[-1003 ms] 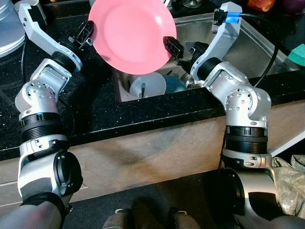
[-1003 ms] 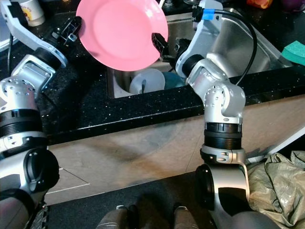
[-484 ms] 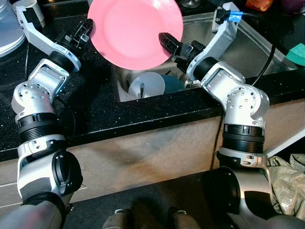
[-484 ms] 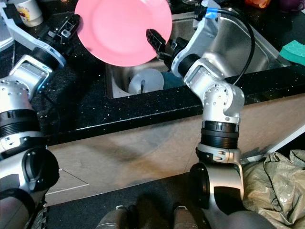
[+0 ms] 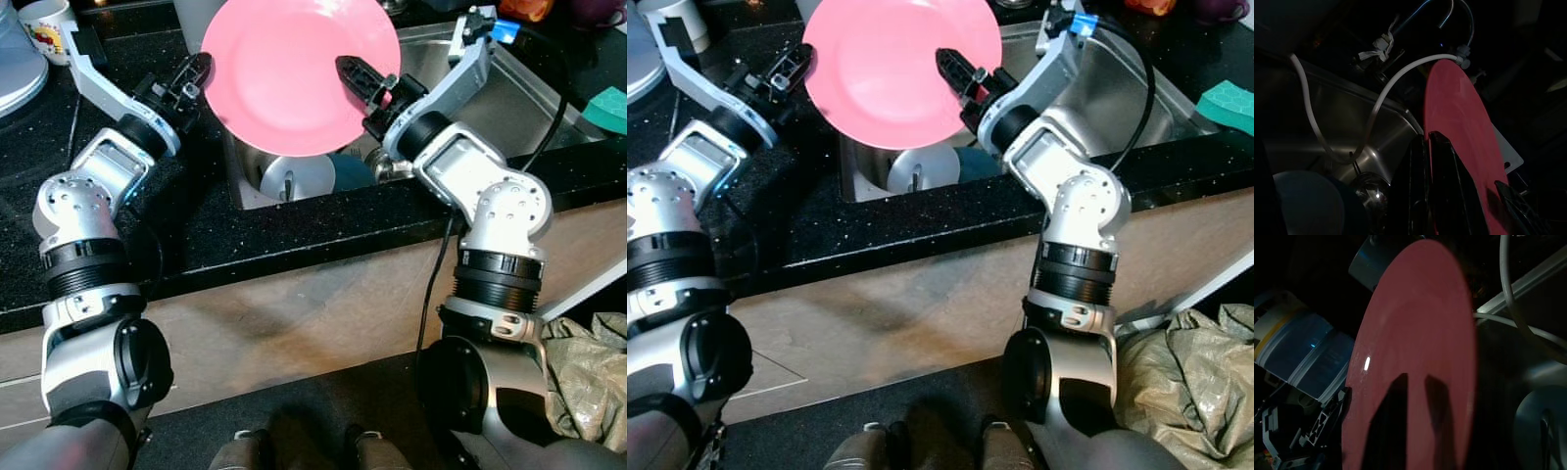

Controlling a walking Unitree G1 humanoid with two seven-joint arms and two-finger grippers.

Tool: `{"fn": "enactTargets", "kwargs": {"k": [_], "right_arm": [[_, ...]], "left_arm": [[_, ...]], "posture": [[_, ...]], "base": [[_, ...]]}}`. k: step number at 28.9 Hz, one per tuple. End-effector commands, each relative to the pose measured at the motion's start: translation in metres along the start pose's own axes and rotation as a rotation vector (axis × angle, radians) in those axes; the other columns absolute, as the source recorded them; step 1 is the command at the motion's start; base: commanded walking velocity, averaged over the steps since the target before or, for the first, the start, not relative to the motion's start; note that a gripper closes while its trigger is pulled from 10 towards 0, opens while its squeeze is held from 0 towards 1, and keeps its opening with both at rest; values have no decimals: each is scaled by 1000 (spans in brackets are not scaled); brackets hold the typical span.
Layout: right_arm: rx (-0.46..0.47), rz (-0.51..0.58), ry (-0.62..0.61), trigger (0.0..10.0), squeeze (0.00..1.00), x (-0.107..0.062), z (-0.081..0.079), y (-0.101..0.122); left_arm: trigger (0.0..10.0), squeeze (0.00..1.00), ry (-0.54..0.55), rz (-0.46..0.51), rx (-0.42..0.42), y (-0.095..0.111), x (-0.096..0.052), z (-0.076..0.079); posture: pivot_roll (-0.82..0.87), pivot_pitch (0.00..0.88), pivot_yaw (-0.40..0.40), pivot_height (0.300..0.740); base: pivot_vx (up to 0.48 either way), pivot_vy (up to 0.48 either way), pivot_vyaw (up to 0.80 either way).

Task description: Kitchen organization

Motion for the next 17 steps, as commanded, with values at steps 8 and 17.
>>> {"fn": "enactTargets", "kwargs": {"k": [8, 17], "right_arm": [[22, 14, 38, 0, 0, 2, -9, 6], [24, 45, 17, 0, 0, 1, -4, 15]], "left_arm": [[0, 0, 26, -29, 41, -2, -4, -3], [10000, 1000, 42, -81, 141, -13, -3, -5]], "posture": [[29, 195, 38, 740], [26, 197, 39, 740]], "base": [[0, 0, 0], [0, 0, 0]]}}
Point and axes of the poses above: a point about 5 cm out from each wrist's last joint towards the gripper, its own x axis pointing out of the wrist towards the gripper, its own y axis along the axis of the wrist's last joint, z = x × y, the point moved 3 cm from there along x, pointing out of the wrist towards the gripper, and after that the axes turned 11 degrees about -x, right-handed, at the moved point
